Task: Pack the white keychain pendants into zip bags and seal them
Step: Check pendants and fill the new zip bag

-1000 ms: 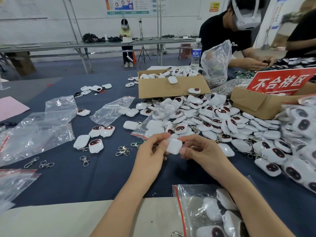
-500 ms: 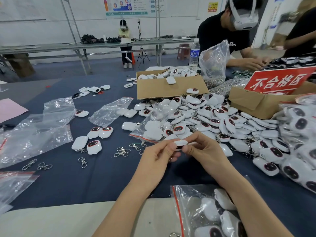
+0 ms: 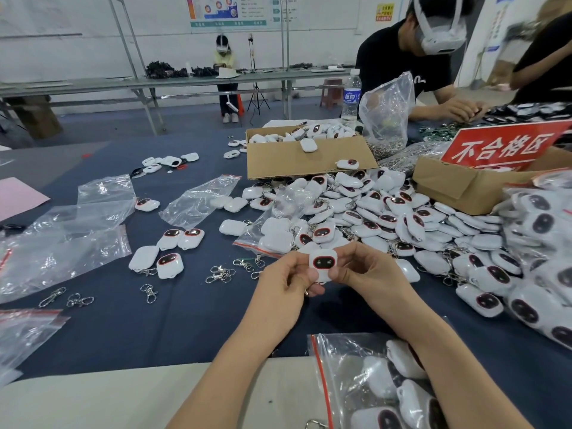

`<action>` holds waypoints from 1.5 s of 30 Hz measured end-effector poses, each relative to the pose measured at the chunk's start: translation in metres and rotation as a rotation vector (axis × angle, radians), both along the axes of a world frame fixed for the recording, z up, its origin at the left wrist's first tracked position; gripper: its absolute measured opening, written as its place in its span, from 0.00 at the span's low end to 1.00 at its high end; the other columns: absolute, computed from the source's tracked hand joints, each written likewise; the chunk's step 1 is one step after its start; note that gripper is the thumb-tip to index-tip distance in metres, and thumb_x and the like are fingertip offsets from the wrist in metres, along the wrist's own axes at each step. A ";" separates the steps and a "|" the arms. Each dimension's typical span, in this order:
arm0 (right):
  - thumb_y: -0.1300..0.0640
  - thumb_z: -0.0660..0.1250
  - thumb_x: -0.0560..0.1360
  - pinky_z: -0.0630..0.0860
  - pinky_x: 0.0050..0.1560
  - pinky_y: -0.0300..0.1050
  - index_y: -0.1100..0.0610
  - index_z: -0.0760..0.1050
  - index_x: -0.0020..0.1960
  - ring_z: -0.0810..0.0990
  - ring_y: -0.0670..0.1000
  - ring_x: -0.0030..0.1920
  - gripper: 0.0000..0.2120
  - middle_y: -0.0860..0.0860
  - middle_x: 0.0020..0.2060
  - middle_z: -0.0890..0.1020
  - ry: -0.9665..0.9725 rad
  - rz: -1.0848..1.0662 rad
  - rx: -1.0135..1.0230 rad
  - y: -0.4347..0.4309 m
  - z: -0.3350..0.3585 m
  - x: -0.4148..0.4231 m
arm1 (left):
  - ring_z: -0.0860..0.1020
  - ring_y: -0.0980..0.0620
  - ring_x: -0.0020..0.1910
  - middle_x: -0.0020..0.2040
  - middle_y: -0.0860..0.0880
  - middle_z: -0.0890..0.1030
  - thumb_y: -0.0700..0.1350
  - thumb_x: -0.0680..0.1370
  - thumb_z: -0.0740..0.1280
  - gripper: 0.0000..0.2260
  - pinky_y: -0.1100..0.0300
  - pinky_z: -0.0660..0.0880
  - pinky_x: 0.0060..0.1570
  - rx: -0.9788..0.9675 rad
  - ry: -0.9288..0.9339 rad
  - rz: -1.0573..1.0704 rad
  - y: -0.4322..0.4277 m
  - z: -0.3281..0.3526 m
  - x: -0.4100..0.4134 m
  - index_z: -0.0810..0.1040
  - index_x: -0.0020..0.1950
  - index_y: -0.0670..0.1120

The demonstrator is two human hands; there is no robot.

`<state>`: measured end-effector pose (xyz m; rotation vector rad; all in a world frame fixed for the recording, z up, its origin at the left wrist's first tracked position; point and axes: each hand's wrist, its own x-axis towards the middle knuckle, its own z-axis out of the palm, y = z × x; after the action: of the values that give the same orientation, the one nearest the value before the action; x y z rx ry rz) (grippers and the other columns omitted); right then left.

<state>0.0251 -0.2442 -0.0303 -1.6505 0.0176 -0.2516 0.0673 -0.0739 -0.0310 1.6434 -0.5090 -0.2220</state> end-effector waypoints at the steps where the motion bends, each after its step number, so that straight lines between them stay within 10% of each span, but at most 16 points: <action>1: 0.62 0.76 0.72 0.79 0.50 0.44 0.47 0.83 0.45 0.78 0.51 0.43 0.10 0.45 0.37 0.83 -0.007 0.006 -0.006 0.000 0.000 0.000 | 0.83 0.57 0.39 0.44 0.56 0.86 0.33 0.82 0.63 0.13 0.68 0.77 0.44 0.002 -0.006 0.004 -0.001 0.000 0.000 0.81 0.51 0.50; 6: 0.62 0.75 0.74 0.78 0.52 0.43 0.39 0.83 0.52 0.79 0.48 0.42 0.17 0.44 0.36 0.82 -0.006 0.013 -0.026 -0.002 0.001 0.001 | 0.83 0.62 0.51 0.50 0.60 0.86 0.36 0.81 0.67 0.15 0.70 0.75 0.53 0.023 -0.106 0.026 0.001 0.002 0.002 0.82 0.53 0.58; 30: 0.63 0.75 0.73 0.79 0.47 0.44 0.51 0.83 0.39 0.84 0.49 0.37 0.09 0.51 0.36 0.86 0.082 -0.043 -0.039 -0.003 -0.007 0.007 | 0.81 0.59 0.33 0.33 0.54 0.83 0.30 0.78 0.68 0.12 0.67 0.78 0.37 -0.060 0.100 0.049 -0.001 0.000 0.008 0.79 0.46 0.47; 45: 0.61 0.71 0.78 0.80 0.42 0.37 0.50 0.83 0.51 0.85 0.50 0.38 0.07 0.52 0.38 0.85 0.089 -0.018 0.037 0.000 0.001 0.003 | 0.82 0.56 0.35 0.34 0.47 0.81 0.39 0.81 0.67 0.07 0.58 0.79 0.43 -0.006 0.043 0.061 -0.001 0.001 0.002 0.80 0.56 0.49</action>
<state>0.0281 -0.2437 -0.0296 -1.6240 0.1040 -0.1901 0.0688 -0.0745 -0.0300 1.6423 -0.4264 -0.2097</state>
